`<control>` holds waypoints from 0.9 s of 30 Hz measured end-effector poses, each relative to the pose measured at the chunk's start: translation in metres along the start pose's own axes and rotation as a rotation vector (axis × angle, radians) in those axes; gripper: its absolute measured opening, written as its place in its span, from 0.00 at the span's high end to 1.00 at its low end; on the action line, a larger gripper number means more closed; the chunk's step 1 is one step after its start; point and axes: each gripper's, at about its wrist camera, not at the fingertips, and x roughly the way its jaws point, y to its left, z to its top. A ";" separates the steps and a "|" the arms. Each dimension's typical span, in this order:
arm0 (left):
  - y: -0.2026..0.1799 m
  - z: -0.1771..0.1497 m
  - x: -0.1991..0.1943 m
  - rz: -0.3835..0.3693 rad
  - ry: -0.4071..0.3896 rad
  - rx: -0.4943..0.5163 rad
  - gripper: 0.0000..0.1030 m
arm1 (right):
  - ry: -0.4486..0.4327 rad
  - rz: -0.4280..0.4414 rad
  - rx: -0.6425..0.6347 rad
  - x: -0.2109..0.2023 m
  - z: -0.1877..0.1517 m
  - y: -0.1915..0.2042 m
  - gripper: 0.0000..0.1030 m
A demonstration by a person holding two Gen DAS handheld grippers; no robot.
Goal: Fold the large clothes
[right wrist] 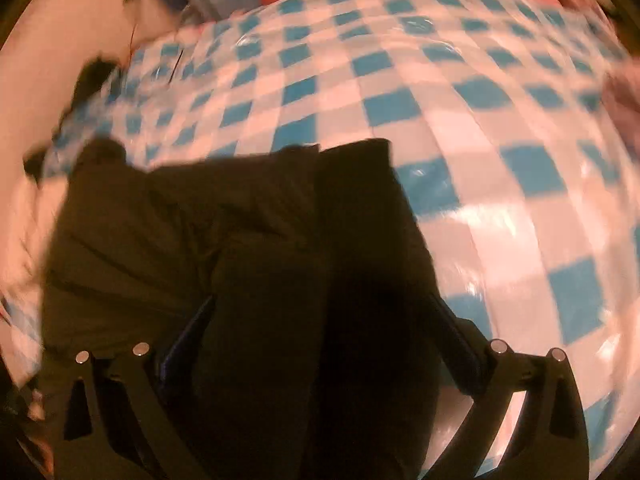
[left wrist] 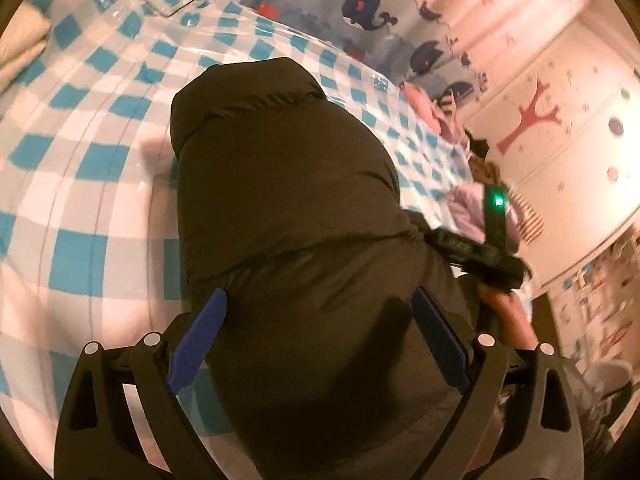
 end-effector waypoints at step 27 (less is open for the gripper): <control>0.034 0.000 0.001 0.000 -0.008 -0.190 0.10 | 0.034 0.068 0.077 -0.071 -0.112 -0.033 0.07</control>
